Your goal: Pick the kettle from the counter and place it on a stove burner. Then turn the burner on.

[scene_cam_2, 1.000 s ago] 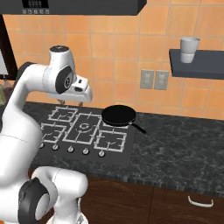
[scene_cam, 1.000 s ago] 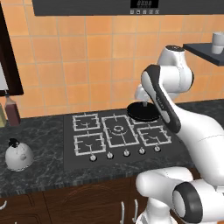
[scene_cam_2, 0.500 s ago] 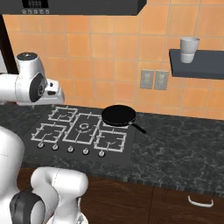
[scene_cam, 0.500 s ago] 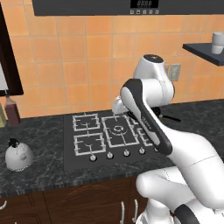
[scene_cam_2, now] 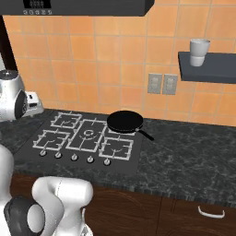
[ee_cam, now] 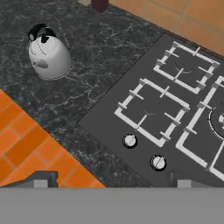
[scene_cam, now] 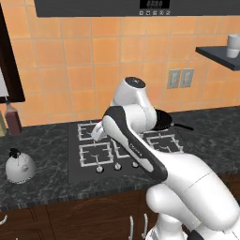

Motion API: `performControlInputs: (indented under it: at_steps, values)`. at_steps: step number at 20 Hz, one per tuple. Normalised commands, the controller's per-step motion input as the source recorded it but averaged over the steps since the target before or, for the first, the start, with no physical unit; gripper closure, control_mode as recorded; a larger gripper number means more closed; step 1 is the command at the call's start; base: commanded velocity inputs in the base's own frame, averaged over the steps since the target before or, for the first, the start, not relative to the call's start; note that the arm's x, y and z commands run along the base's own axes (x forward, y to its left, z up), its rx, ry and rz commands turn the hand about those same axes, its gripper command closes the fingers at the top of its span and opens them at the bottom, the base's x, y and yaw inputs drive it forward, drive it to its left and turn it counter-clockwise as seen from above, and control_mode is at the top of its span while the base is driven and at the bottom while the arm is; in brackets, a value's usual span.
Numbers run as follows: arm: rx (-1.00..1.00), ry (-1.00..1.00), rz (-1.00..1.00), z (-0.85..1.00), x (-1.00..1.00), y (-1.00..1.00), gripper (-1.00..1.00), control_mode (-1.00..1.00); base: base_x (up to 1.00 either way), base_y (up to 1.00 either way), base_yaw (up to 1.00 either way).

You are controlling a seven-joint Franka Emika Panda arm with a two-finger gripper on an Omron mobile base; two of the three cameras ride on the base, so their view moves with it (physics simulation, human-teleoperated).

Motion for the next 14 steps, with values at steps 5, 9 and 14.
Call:
performControlInputs:
  at_steps: [5,9,14]
  values:
    - [-0.11,-0.02,0.08,-0.14,0.00,1.00,-1.00,-1.00,0.00,0.00,0.00]
    - [-0.13,0.00,0.00,-0.18,0.01,0.88,-1.00,-1.00,0.00,0.00,0.00]
    - [-0.15,0.07,-0.09,-0.34,0.17,0.72,-1.00,-1.00,0.00,0.00,0.00]
